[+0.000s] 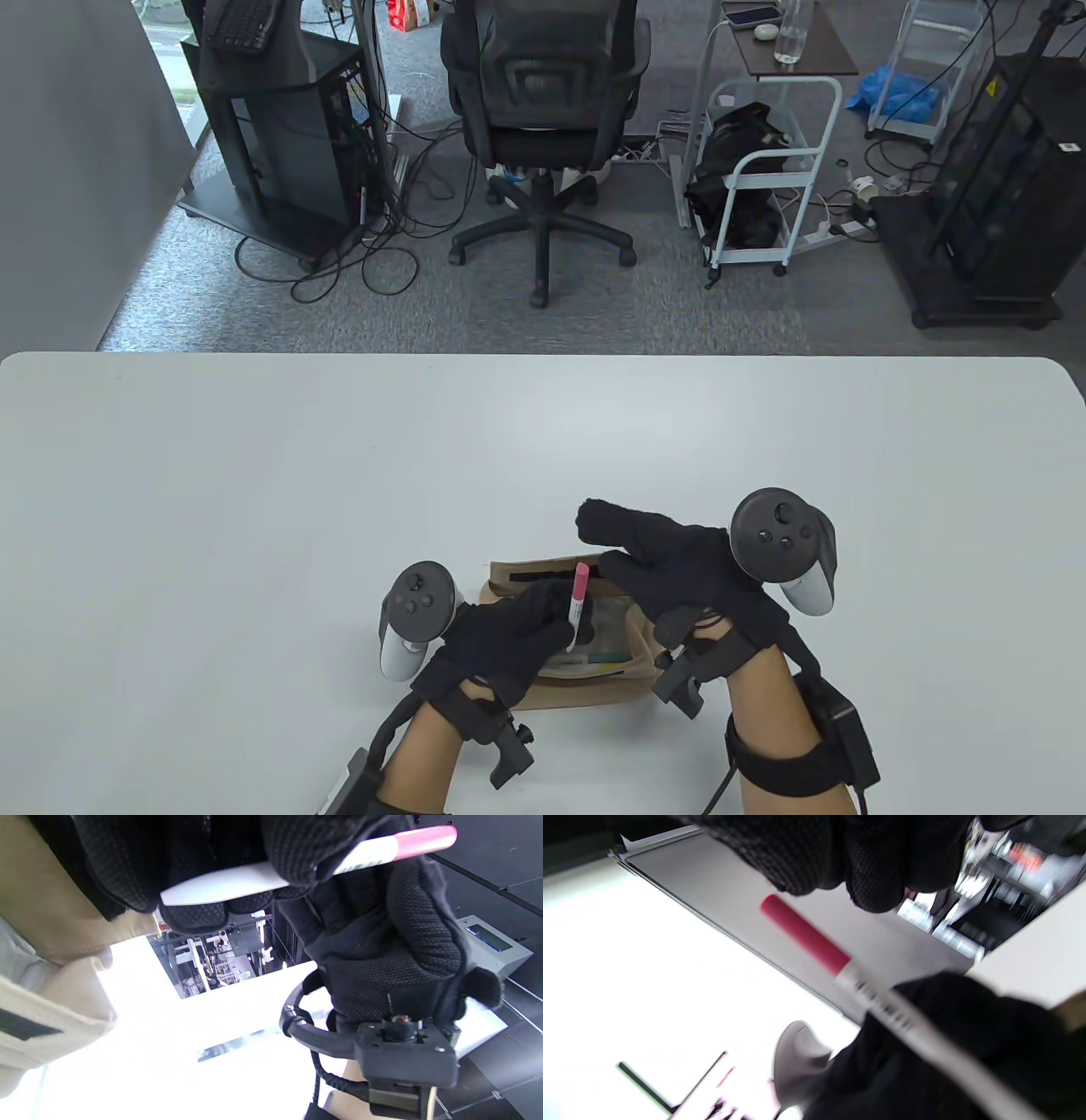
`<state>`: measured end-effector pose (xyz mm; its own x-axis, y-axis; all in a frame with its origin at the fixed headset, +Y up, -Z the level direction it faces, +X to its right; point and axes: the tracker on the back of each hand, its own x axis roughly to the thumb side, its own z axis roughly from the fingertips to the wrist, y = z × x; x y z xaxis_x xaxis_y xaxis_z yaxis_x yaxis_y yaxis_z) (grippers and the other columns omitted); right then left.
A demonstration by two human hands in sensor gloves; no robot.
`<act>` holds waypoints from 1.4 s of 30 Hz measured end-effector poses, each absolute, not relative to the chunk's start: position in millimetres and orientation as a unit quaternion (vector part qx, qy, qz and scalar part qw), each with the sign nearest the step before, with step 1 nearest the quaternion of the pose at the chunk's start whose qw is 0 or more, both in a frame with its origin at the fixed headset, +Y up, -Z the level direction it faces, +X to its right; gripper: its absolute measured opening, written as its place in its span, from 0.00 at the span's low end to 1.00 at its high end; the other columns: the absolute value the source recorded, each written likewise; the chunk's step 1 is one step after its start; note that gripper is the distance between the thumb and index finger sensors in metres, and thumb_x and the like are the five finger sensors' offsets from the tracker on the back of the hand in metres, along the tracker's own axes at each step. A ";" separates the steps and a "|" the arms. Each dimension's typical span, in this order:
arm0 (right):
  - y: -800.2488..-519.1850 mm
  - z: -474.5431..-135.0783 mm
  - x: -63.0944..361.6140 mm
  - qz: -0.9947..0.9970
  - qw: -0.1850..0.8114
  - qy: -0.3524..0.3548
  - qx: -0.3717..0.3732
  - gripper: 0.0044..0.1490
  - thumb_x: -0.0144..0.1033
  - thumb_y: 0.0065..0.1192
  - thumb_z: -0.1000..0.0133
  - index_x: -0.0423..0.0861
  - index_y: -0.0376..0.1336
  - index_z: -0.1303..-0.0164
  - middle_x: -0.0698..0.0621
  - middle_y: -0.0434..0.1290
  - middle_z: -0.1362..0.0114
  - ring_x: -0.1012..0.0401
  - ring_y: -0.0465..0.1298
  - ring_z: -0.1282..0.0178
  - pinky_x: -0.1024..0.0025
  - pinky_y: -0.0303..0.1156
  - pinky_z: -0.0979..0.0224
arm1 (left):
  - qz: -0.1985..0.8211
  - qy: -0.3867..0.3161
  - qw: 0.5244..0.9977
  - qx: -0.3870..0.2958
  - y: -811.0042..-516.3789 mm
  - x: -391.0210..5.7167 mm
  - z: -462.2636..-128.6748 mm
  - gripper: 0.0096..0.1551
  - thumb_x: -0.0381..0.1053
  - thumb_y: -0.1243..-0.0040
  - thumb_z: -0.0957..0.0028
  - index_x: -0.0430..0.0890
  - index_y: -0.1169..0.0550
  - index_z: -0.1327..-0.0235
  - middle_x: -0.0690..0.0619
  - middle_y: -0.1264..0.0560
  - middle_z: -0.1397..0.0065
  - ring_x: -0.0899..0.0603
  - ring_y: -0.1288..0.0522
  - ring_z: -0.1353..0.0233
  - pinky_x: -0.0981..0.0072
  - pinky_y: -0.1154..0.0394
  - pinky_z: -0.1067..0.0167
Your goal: Twist to extend twist pen refills
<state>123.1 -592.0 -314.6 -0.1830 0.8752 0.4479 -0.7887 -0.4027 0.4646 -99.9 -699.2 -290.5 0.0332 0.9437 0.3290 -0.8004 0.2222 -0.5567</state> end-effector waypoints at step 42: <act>-593.5 -317.9 131.4 0.768 0.565 -0.068 0.293 0.33 0.44 0.85 0.59 0.41 0.76 0.47 0.44 0.85 0.45 0.45 0.78 0.38 0.35 0.68 0.30 | 0.582 -0.300 0.754 -0.056 -685.3 -114.0 -292.8 0.33 0.50 0.37 0.49 0.40 0.27 0.31 0.36 0.29 0.28 0.31 0.23 0.32 0.37 0.28 0.37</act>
